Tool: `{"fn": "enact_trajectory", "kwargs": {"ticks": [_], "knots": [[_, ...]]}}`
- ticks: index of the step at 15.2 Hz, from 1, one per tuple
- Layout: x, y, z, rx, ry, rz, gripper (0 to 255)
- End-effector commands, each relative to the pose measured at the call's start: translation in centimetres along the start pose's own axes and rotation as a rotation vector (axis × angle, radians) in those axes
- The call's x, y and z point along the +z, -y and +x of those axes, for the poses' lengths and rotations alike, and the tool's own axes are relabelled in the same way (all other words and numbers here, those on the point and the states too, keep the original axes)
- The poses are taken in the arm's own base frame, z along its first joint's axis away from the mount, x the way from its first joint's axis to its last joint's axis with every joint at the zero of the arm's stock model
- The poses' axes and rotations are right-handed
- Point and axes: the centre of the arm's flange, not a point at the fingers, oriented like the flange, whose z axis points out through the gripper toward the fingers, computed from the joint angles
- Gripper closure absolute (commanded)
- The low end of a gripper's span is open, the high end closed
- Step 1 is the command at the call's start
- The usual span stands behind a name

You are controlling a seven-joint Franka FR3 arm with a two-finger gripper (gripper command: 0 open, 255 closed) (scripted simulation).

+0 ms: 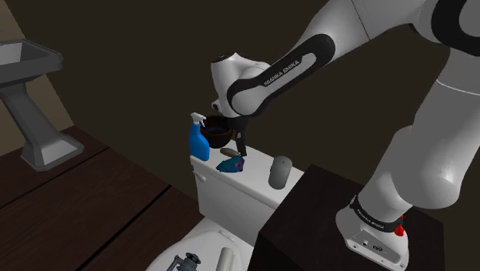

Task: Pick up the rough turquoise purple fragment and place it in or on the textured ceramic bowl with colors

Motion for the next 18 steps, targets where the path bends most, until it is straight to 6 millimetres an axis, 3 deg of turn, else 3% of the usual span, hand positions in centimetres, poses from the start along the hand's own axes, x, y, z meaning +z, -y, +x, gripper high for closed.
{"fn": "enact_trajectory", "kwargs": {"ticks": [1, 5, 12, 18], "knots": [[1.7, 0.2, 2.3, -0.073, 0.004, -0.02, 0], [4.8, 1.3, 6.4, -0.207, 0.013, -0.058, 0], [8.4, 1.1, 6.3, -0.207, 0.013, -0.058, 0], [8.7, 1.1, 6.3, -0.207, 0.013, -0.058, 0]]}}
